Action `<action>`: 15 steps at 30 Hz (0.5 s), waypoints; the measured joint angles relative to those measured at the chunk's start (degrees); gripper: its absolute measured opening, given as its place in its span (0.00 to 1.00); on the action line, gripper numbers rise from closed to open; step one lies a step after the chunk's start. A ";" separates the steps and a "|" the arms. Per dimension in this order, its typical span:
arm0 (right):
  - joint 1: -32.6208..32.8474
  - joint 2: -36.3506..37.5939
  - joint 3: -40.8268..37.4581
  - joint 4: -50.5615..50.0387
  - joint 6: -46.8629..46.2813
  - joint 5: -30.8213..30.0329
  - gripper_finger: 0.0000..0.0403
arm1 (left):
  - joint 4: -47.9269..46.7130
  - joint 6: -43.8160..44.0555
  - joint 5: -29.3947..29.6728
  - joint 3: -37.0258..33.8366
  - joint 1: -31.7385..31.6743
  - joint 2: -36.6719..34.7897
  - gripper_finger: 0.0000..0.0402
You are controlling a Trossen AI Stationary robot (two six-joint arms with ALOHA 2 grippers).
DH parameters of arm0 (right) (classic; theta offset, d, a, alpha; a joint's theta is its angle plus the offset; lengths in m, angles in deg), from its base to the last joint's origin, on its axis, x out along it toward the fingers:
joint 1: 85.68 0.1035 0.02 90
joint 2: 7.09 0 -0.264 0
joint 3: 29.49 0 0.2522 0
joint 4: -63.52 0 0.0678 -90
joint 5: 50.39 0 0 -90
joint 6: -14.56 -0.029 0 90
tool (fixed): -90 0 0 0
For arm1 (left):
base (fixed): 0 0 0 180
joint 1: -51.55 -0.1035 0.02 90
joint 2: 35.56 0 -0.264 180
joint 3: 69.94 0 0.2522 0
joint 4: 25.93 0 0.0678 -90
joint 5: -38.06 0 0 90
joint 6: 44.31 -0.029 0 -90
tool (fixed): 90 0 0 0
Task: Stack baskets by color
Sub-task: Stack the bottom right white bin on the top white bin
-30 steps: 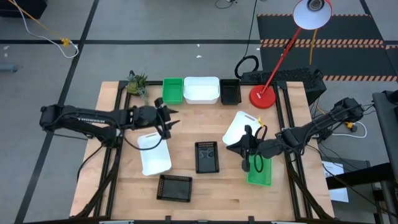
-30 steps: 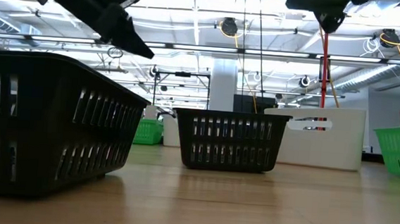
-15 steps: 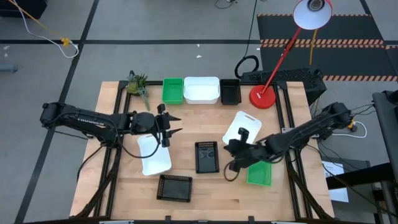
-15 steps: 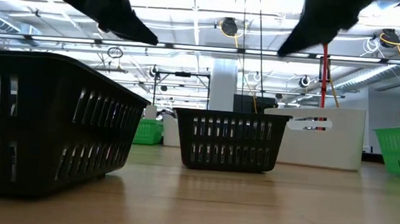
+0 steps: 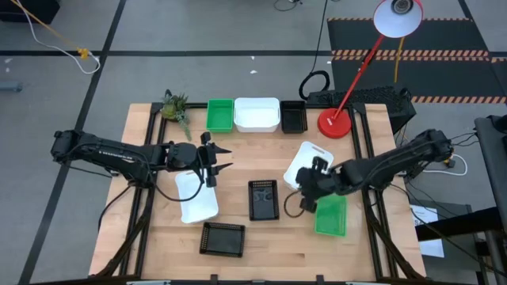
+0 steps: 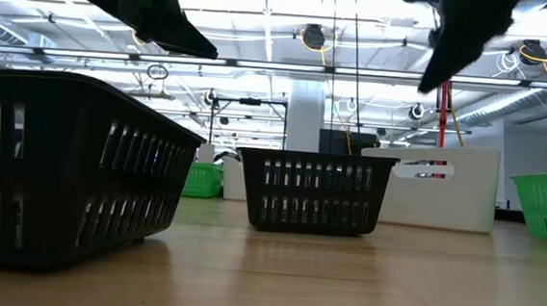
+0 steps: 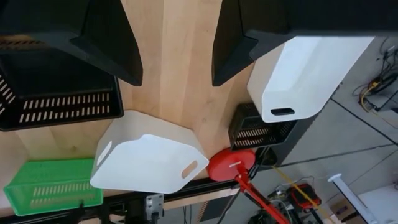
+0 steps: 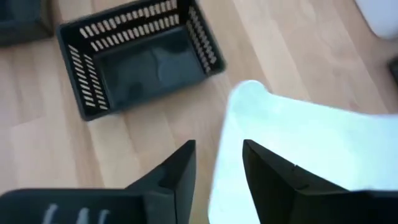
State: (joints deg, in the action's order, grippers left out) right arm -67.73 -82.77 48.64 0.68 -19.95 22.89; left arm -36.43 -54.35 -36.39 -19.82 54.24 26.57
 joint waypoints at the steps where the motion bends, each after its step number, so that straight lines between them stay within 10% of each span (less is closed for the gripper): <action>1: -0.51 0.15 1.85 -3.42 -0.09 1.35 0.33 | 0.04 -0.04 0.00 0.00 -0.01 0.00 0.49; 15: -0.01 -1.09 -0.96 -11.54 0.89 10.01 0.33 | 0.02 -0.31 -0.02 0.00 -0.03 0.00 0.49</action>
State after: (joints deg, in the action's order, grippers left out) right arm -67.74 -83.86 47.69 -10.87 -19.07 32.90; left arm -36.40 -54.66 -36.41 -19.82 54.20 26.57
